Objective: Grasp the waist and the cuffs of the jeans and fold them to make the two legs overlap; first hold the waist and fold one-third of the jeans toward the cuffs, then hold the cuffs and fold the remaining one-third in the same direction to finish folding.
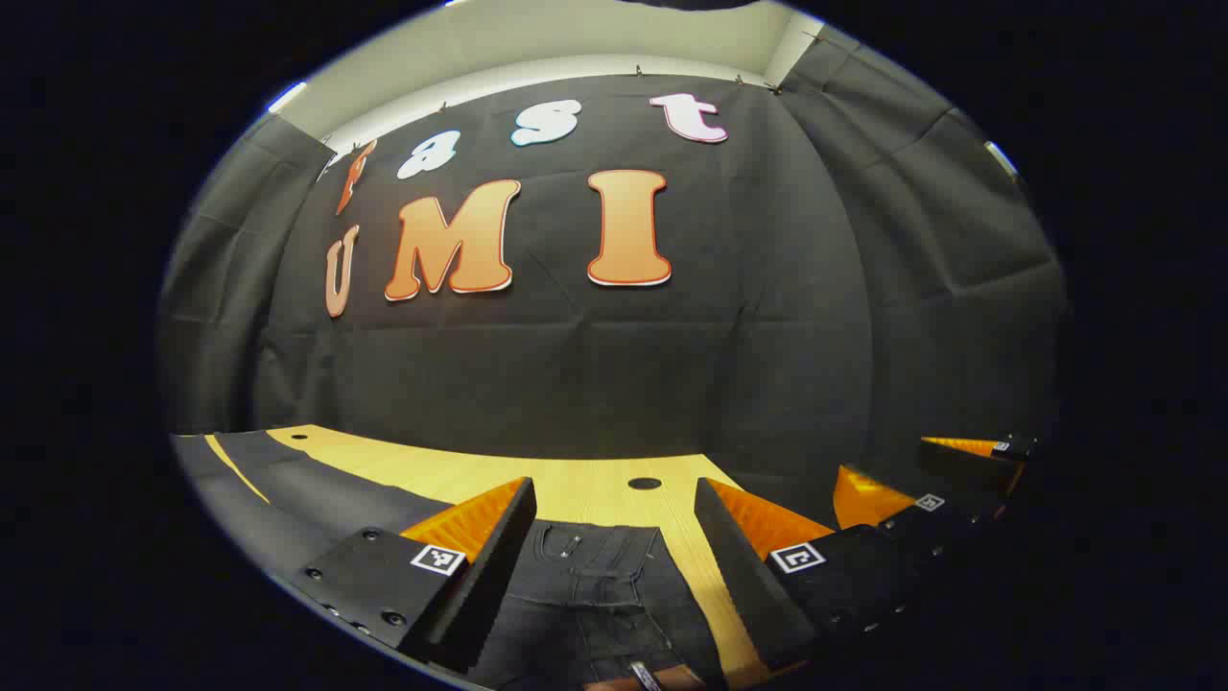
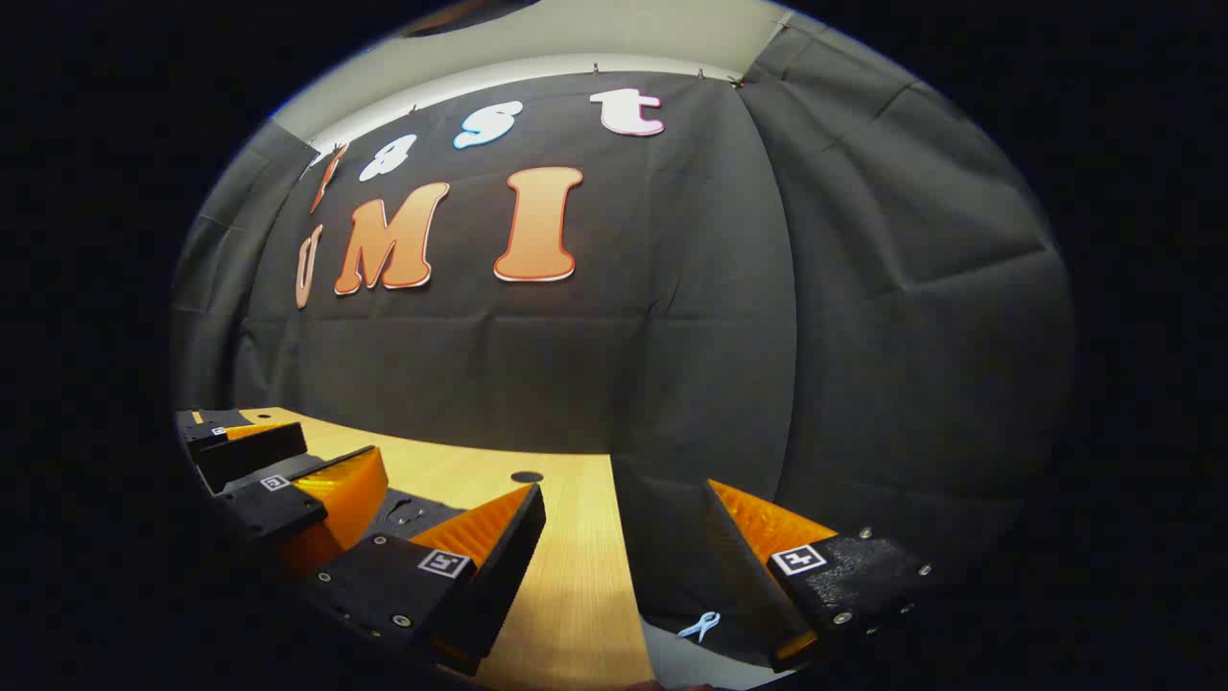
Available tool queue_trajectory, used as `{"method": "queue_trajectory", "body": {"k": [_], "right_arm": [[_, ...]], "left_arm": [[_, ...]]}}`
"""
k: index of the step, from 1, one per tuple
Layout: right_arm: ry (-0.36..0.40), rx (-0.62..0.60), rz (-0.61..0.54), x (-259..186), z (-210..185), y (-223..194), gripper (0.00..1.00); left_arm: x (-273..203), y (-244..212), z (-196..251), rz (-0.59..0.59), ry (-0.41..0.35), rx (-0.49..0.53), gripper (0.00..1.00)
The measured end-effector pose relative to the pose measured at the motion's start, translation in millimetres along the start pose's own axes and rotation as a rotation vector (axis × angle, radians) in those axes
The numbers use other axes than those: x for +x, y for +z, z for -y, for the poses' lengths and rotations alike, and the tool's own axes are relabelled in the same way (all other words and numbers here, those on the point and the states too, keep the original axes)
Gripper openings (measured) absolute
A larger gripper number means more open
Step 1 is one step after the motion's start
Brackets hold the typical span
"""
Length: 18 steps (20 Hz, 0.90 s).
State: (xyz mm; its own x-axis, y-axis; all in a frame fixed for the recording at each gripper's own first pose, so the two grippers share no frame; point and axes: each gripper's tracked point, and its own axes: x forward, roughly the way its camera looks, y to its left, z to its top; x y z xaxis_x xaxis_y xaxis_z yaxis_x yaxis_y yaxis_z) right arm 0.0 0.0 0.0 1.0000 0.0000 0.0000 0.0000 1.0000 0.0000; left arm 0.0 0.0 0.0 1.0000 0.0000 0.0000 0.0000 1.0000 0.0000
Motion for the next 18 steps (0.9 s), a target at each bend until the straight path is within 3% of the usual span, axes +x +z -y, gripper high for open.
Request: {"method": "queue_trajectory", "body": {"k": [4, 10, 13, 16, 18], "right_arm": [[-0.053, -0.051, 0.045, -15, -8, 38, 0.98], [-0.109, -0.177, 0.002, -56, 10, 103, 0.98], [-0.103, -0.184, -0.044, -85, -5, 132, 0.98], [-0.033, -0.137, -0.121, -109, -43, 150, 0.98], [-0.004, -0.120, -0.094, -114, -65, 177, 0.98]], "left_arm": [[-2, 23, -14, -0.011, -0.016, -0.026, 0.99], [-20, 79, -72, -0.038, -0.020, -0.047, 0.99], [-33, 128, -119, -0.028, -0.010, -0.011, 1.00], [-46, 176, -177, -0.011, 0.032, 0.003, 1.00], [-57, 202, -214, -0.009, 0.063, 0.030, 1.00]]}}
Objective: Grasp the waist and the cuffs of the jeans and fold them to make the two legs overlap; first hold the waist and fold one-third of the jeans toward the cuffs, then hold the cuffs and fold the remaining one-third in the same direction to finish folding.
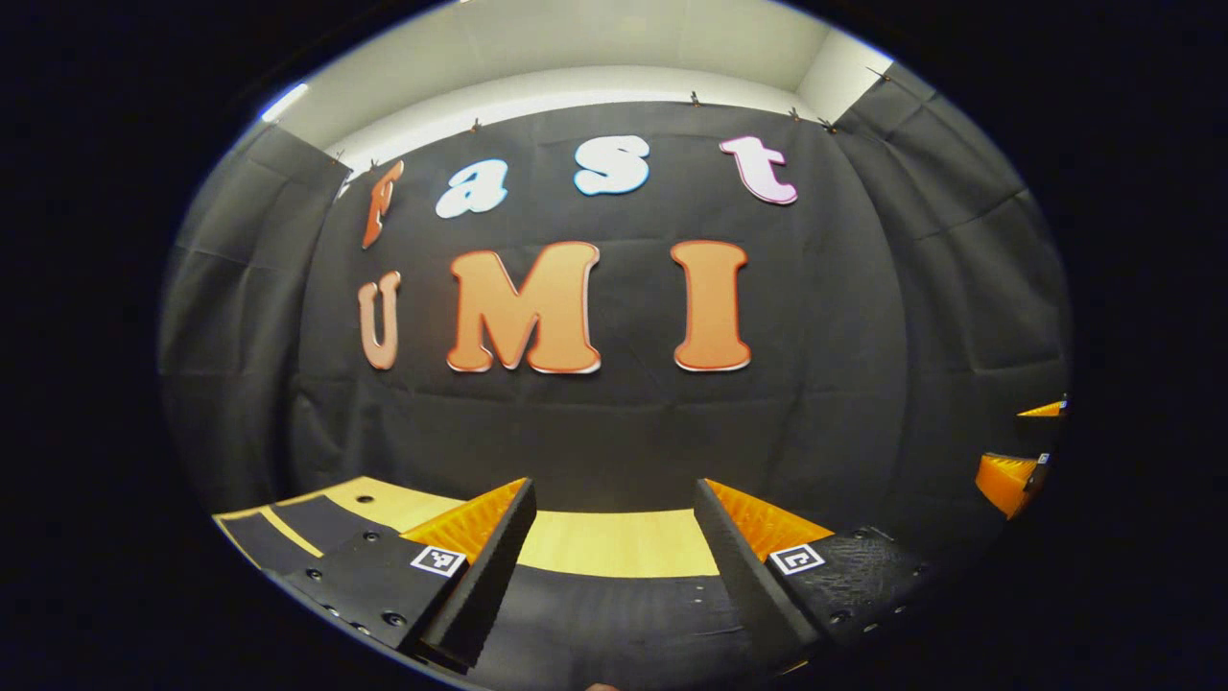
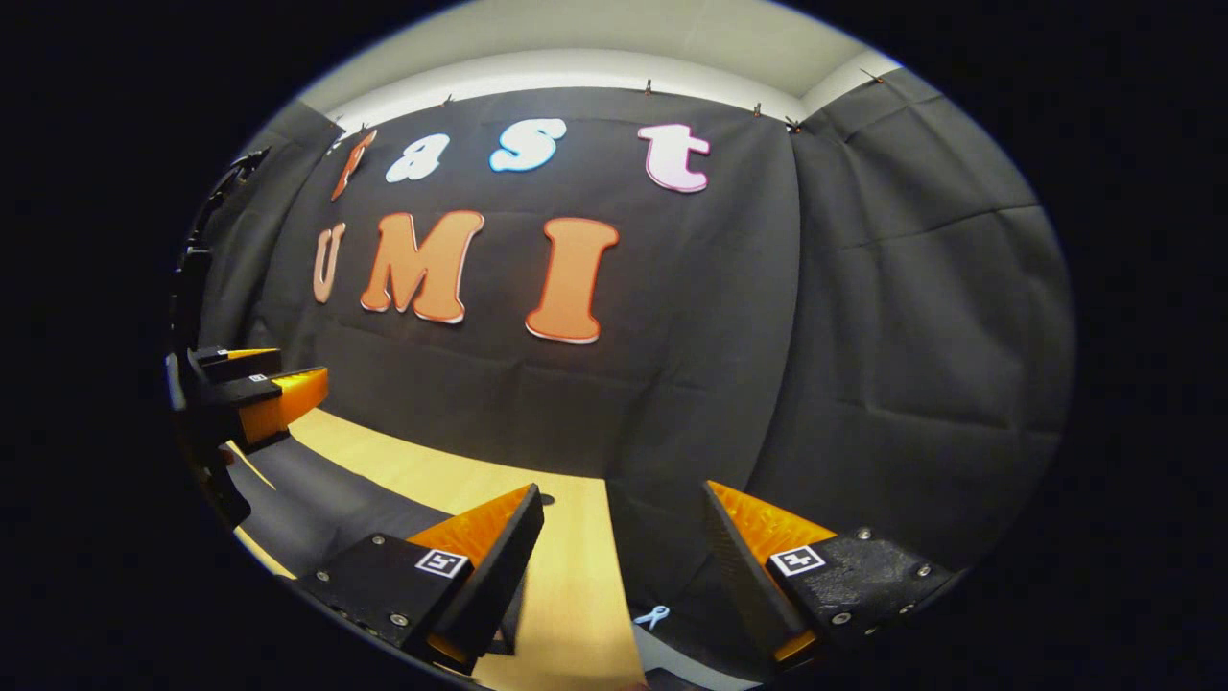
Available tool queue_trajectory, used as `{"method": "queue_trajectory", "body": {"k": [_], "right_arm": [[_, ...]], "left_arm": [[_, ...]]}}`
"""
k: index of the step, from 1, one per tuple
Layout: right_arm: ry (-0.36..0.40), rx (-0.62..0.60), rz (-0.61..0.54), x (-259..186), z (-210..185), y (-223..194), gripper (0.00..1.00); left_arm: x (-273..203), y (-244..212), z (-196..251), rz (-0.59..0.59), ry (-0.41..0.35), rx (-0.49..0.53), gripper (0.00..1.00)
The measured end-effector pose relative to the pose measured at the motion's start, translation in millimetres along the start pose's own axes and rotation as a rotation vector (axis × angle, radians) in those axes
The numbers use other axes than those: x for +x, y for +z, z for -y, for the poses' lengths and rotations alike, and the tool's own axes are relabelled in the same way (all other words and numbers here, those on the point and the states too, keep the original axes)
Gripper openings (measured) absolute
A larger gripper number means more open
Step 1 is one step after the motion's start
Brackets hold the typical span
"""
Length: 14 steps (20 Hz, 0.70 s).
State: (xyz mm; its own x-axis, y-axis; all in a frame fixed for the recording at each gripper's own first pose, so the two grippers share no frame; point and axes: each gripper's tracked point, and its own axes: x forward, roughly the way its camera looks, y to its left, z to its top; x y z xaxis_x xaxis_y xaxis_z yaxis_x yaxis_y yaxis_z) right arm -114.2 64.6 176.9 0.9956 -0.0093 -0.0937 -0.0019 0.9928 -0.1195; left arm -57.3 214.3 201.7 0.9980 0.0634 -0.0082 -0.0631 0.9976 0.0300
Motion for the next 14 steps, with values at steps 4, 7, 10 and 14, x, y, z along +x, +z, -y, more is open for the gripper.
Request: {"method": "queue_trajectory", "body": {"k": [4, 7, 10, 14], "right_arm": [[0.077, 0.001, 0.039, -11, -53, 44, 0.98], [0.138, 0.036, 0.046, -24, -103, 62, 0.98], [0.153, 0.074, 0.039, -42, -158, 66, 0.98], [0.042, 0.126, -0.073, -52, -195, 41, 0.98]], "left_arm": [[-26, 28, -73, 0.007, 0.048, 0.032, 1.00], [-49, 26, -131, 0.000, 0.070, 0.036, 1.00], [-70, 20, -205, 0.006, 0.085, 0.039, 1.00], [-72, 15, -303, 0.014, 0.094, 0.115, 1.00]]}}
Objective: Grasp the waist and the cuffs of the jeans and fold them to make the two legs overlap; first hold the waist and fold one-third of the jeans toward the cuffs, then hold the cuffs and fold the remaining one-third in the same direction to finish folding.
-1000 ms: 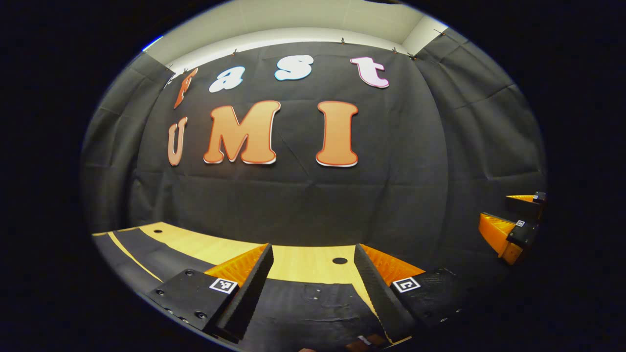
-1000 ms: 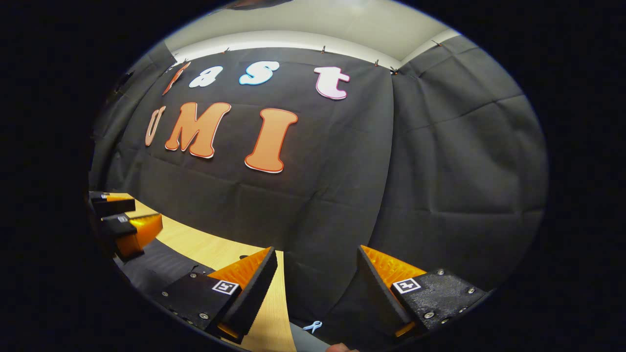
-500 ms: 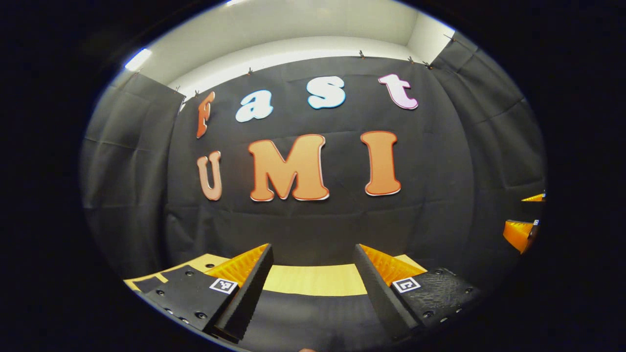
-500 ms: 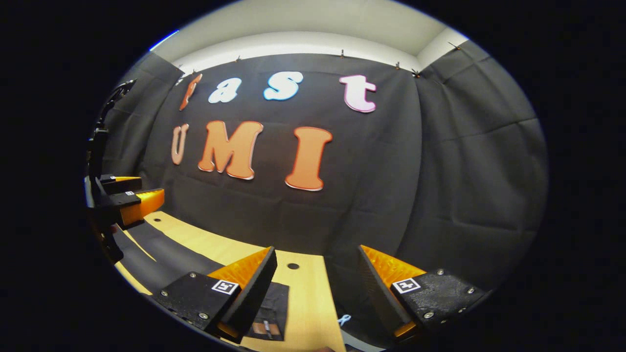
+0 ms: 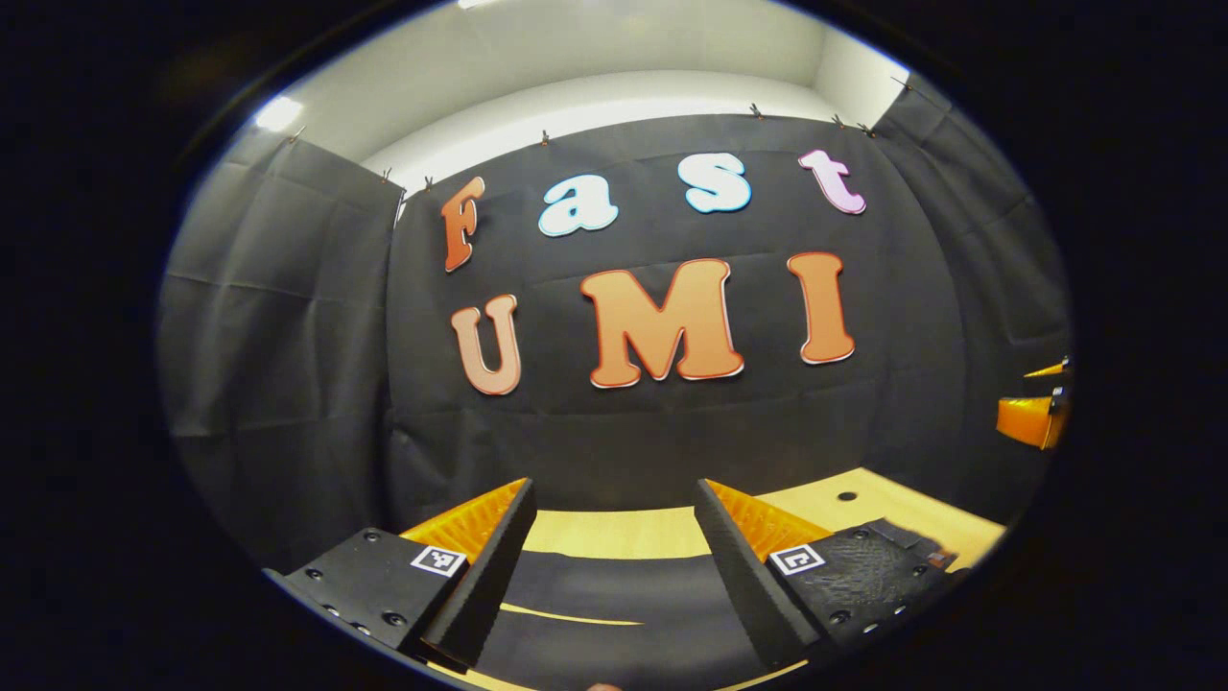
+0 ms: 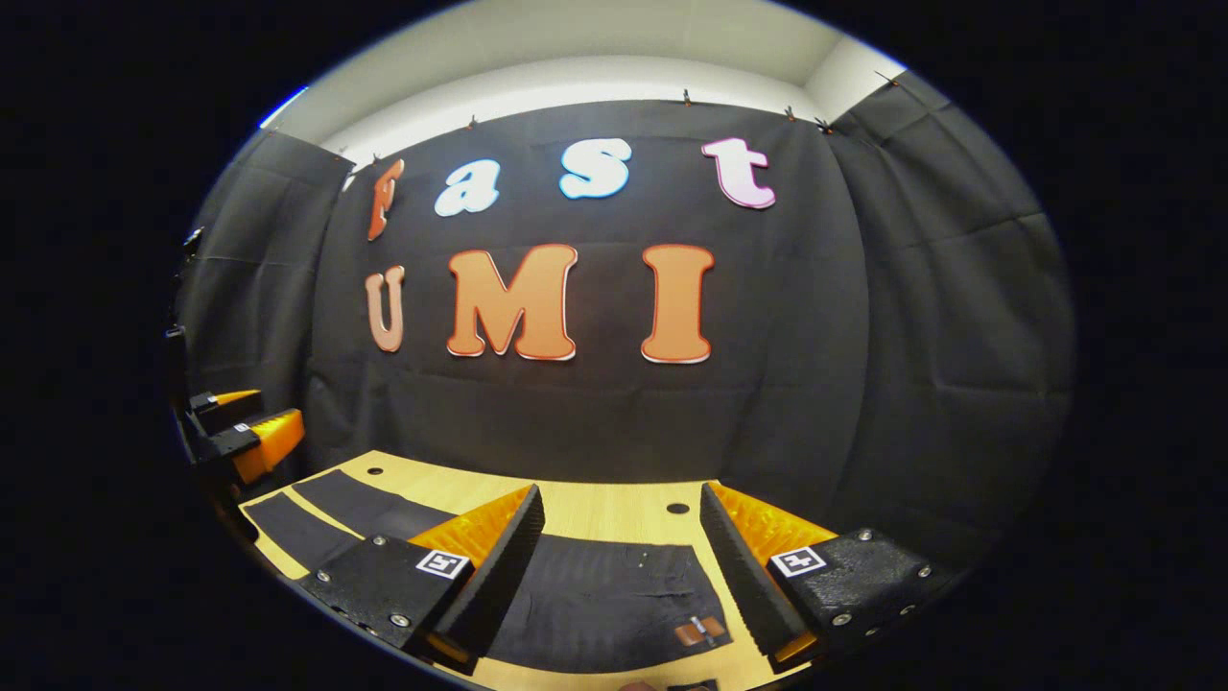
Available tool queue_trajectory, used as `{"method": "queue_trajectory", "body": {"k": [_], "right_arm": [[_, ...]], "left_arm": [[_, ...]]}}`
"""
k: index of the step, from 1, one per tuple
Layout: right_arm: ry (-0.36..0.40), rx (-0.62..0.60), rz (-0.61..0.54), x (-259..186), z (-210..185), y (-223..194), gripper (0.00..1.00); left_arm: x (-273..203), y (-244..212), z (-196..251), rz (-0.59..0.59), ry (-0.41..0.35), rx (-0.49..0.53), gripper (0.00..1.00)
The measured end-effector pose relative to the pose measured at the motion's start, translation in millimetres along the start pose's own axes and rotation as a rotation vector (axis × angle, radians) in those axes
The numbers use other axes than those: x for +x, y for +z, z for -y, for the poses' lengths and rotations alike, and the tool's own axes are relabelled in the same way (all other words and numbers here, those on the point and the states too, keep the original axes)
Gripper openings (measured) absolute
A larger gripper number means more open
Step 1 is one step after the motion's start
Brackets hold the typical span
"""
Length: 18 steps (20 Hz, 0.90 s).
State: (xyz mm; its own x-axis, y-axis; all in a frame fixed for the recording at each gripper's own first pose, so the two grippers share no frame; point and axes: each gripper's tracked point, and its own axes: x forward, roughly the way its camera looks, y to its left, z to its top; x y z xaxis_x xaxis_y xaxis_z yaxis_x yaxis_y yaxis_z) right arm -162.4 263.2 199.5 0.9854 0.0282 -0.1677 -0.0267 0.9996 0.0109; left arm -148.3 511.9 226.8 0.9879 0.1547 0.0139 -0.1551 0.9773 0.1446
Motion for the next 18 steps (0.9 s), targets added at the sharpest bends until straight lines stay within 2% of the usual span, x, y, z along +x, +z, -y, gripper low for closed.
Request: {"method": "queue_trajectory", "body": {"k": [5, 7, 9, 11, 13, 18], "right_arm": [[-0.113, -0.074, 0.005, 0, -30, 0, 0.99], [-0.148, -0.087, -0.021, -1, -41, -1, 0.98], [-0.179, -0.076, -0.080, -6, -48, -10, 0.99], [-0.214, -0.072, -0.133, -10, -49, -19, 0.99], [-0.251, -0.084, -0.184, -17, -42, -27, 0.99], [-0.259, -0.038, -0.310, -21, -26, -52, 0.99]], "left_arm": [[19, -22, -85, 0.022, -0.045, -0.003, 1.00], [23, -42, -120, -0.009, -0.011, 0.037, 1.00], [25, -66, -134, -0.085, -0.050, 0.030, 1.00], [32, -87, -160, -0.140, -0.054, -0.010, 1.00], [36, -96, -193, -0.195, -0.010, -0.051, 0.99], [45, -125, -255, -0.284, 0.088, -0.091, 0.99]]}}
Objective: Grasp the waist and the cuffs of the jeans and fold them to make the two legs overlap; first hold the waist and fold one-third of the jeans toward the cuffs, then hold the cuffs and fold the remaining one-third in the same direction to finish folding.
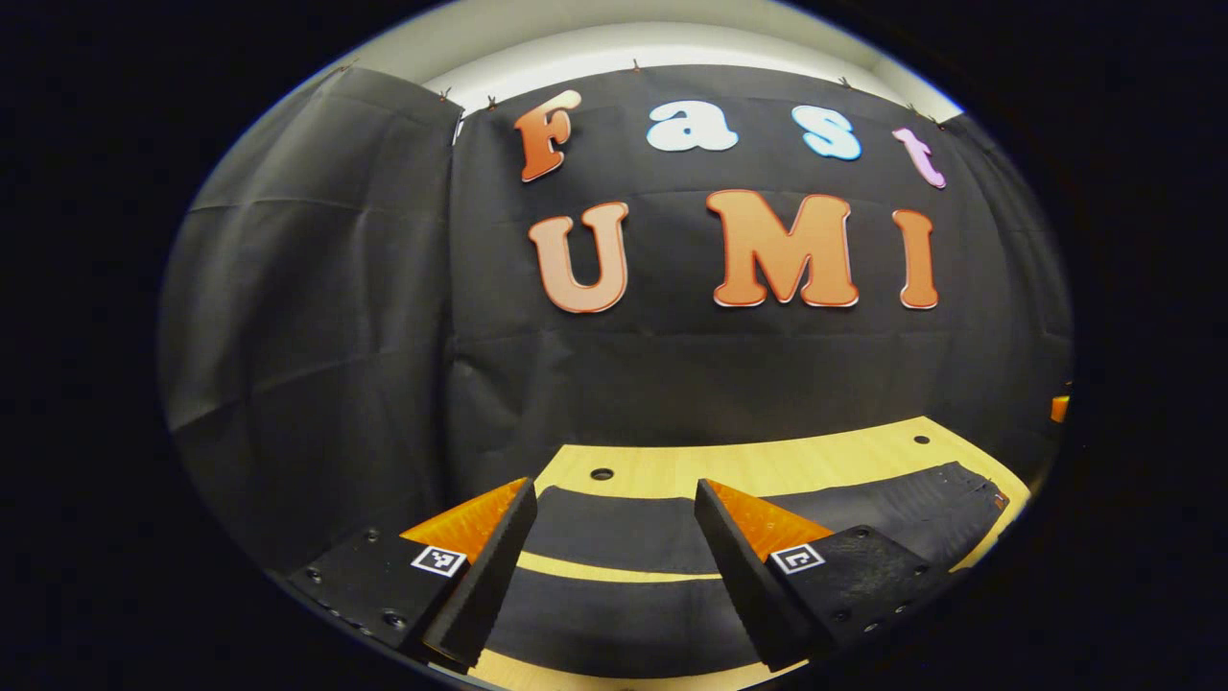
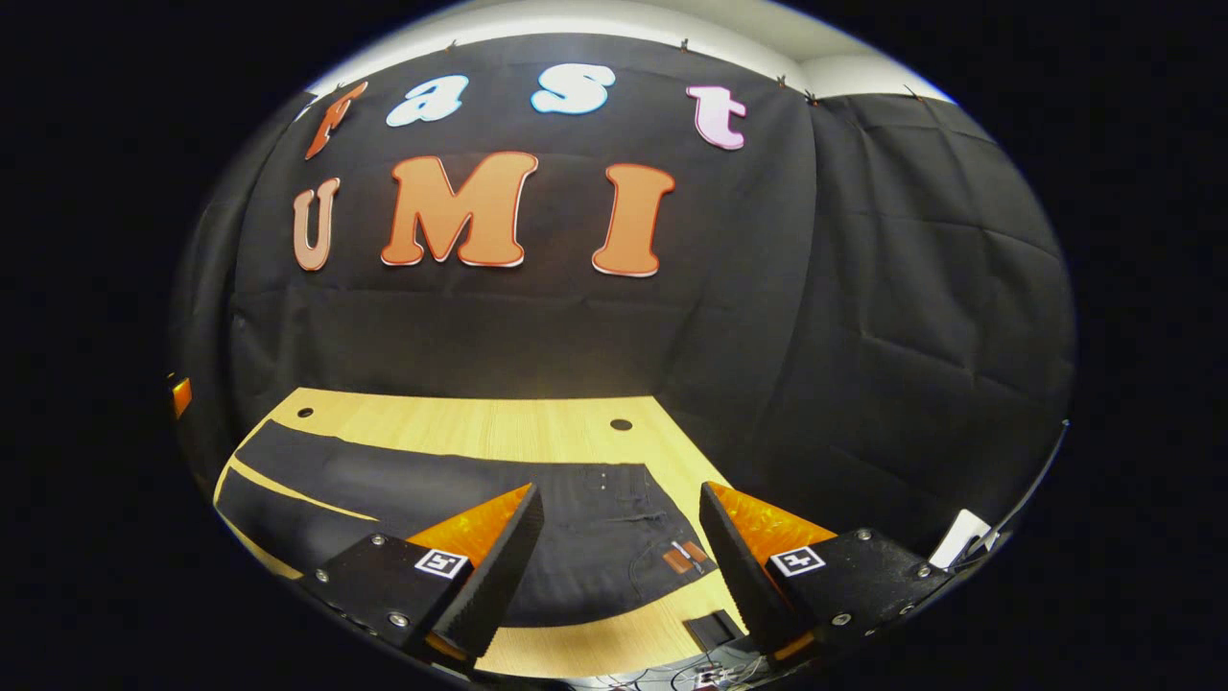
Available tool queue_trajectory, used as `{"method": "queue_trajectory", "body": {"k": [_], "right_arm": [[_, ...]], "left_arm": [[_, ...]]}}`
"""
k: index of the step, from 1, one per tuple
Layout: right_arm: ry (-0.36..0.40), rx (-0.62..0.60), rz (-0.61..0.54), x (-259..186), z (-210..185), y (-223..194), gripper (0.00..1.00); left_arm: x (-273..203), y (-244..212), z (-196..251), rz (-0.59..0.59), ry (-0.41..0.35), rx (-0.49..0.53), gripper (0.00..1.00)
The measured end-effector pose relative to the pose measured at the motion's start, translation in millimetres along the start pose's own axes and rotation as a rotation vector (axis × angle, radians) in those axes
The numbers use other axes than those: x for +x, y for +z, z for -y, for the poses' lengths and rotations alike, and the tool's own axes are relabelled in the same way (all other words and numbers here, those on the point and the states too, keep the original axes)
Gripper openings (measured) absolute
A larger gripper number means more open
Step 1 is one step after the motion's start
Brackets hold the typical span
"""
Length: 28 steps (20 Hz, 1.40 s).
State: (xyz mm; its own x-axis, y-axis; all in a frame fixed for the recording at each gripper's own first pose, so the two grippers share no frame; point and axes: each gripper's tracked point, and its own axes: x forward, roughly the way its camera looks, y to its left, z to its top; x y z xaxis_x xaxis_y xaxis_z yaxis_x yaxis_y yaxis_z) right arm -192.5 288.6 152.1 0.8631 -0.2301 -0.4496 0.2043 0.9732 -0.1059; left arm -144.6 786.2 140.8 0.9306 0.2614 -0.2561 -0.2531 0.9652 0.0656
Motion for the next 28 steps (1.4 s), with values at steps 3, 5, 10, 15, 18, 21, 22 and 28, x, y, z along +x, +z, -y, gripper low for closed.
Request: {"method": "queue_trajectory", "body": {"k": [3, 5, 10, 15, 18, 21, 22, 28], "right_arm": [[-0.017, 0.082, -0.114, 15, 11, -28, 1.00], [-0.010, 0.131, -0.170, 31, 14, -45, 1.00], [0.005, 0.135, -0.312, 74, 25, -77, 0.99], [-0.004, 0.201, -0.498, 104, 36, -126, 0.99], [-0.015, 0.229, -0.584, 114, 35, -146, 0.98], [-0.033, 0.260, -0.657, 118, 30, -163, 0.98], [-0.030, 0.267, -0.680, 119, 28, -168, 0.98], [-0.079, 0.305, -0.771, 127, 38, -196, 0.97]], "left_arm": [[15, -35, -31, -0.133, 0.081, -0.051, 0.99], [25, -58, -49, -0.223, 0.131, -0.085, 1.00], [26, -126, -76, -0.501, 0.244, -0.205, 0.99], [13, -174, -100, -0.721, 0.350, -0.343, 1.00], [9, -199, -103, -0.850, 0.364, -0.418, 1.00], [12, -213, -104, -0.950, 0.379, -0.529, 0.99], [8, -216, -107, -0.985, 0.383, -0.566, 0.99], [1, -240, -129, -1.180, 0.438, -0.636, 0.99]]}}
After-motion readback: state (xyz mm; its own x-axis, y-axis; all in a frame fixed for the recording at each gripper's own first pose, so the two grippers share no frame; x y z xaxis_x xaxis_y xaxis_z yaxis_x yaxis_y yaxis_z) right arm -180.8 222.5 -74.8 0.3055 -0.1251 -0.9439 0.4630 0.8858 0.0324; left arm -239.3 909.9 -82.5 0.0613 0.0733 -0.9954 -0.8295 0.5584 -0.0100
